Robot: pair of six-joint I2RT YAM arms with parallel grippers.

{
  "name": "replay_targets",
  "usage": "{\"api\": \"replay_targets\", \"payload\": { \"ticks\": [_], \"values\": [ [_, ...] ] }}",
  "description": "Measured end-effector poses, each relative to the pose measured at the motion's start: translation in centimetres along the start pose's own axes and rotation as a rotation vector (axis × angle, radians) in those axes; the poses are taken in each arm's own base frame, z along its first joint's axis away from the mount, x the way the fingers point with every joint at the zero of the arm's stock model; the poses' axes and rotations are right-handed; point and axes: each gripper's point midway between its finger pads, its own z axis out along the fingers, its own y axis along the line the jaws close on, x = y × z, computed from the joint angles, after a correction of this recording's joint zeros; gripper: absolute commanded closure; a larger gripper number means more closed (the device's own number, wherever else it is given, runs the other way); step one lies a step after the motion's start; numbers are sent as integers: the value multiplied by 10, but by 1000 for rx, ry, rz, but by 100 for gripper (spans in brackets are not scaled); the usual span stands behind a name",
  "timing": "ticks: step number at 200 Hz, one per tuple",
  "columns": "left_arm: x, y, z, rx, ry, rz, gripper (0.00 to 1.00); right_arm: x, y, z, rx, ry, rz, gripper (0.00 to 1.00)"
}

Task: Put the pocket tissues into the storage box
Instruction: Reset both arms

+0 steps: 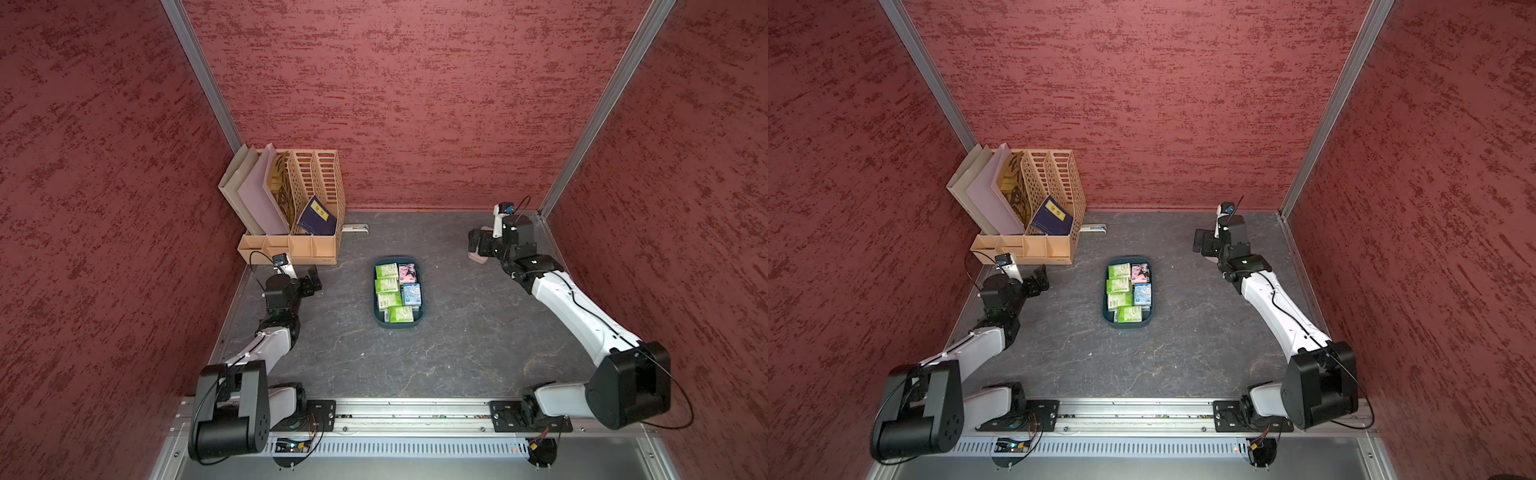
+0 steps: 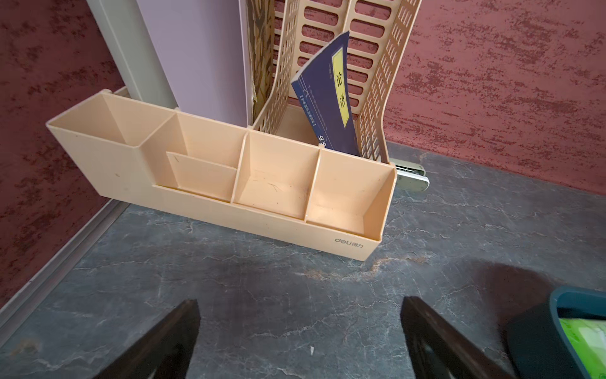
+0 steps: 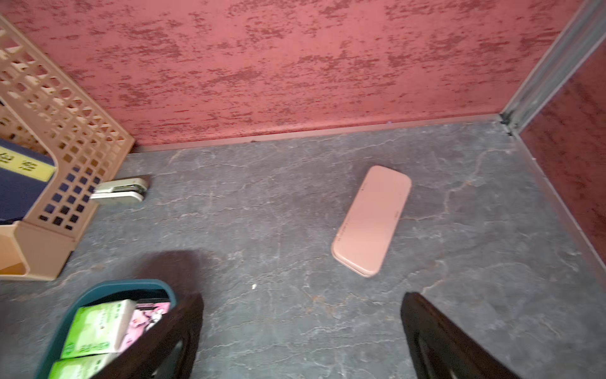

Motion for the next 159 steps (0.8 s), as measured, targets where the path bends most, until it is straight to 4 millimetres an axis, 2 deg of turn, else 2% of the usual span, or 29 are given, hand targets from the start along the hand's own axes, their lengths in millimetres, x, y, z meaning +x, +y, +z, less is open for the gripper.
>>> {"api": "replay_targets", "payload": {
  "ticks": [20, 38, 62, 92, 106, 118, 142, 159],
  "values": [
    [1, -2, 7, 21, -19, 0, 0, 9, -28, 7, 84, 3, -3, 2],
    [7, -3, 11, 40, -32, 1, 0, 29, -51, 15, 151, 13, -31, 2],
    [17, -4, 15, 63, -22, 2, 0, 71, -71, 26, 185, 26, -76, 2],
    [8, -12, 14, 107, -63, 14, 0, 119, -82, 34, 173, 21, -133, 1],
    [4, -15, 14, 127, -83, 23, 0, 123, -86, 37, 164, 6, -130, 2],
    [5, -17, 15, 139, -92, 32, 0, 114, -87, 38, 157, -36, -124, 2],
    [21, -16, 20, 149, -68, 35, 0, 98, -84, 36, 130, -158, -114, 1],
    [26, -17, 20, 158, -58, 35, 0, 112, -84, 37, 114, -195, -115, 2]
  ]
}}
